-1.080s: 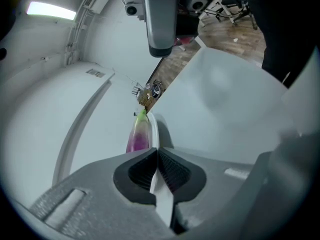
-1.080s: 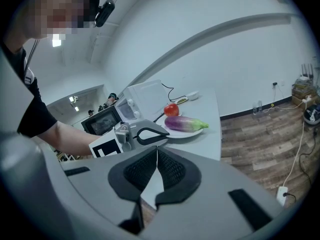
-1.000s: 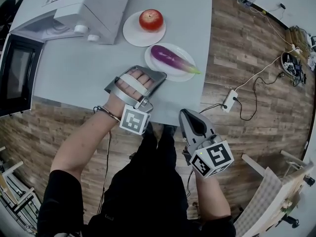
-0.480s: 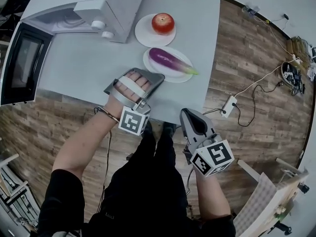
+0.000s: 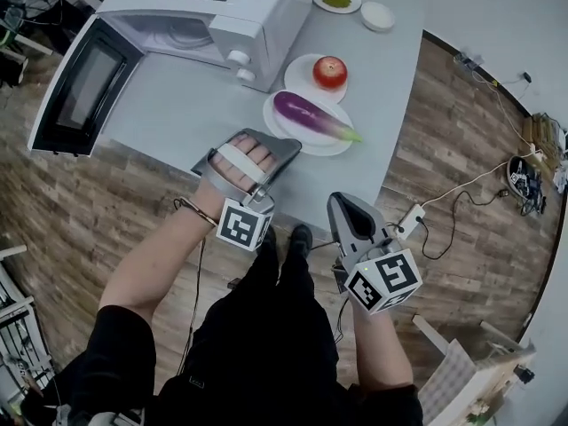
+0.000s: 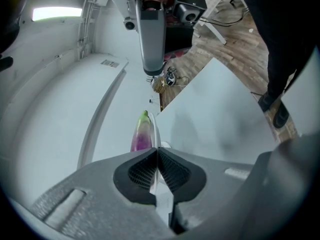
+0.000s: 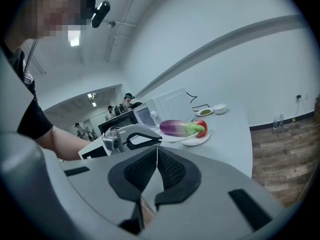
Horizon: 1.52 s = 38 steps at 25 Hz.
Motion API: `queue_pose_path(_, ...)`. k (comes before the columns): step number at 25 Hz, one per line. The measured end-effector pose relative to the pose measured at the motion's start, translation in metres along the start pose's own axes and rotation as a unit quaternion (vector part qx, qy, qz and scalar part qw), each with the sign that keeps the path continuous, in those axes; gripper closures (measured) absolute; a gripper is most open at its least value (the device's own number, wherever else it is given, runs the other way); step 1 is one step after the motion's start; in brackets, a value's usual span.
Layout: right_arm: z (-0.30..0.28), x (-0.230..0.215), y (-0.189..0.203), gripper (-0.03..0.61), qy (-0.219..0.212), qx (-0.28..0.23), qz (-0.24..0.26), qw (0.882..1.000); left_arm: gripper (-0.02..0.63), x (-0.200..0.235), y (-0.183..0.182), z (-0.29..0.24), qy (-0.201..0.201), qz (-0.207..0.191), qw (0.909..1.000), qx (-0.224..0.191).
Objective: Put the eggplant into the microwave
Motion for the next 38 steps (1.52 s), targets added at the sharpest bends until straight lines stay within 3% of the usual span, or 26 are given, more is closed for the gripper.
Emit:
queue_pose_path(16,-0.002,0.034,-0.062,0.561,-0.086,-0.003,0.060,0.994,0.598,0.068,0.012,0.078,-0.051,0.032,0.9937,0.095)
queue_pose_path(30,-0.021,0.071,-0.087,0.561,-0.188,-0.014,0.099,0.977,0.598,0.085,0.039,0.148,-0.098,0.033,0.9731,0.206)
queue_pose_path(38,-0.040,0.085,-0.098,0.561,-0.212,-0.017,0.113,0.971,0.598,0.092,0.053,0.168,-0.113,0.051,0.9661,0.226)
Point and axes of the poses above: the fingertips, and each gripper's own axes: z backward along the fingers, x to its left, y out of its underside, the point moved 2 cm from there along z, backward along the fingers, and after that the axes turned 15 degrees about z, right-handed, at the moved point
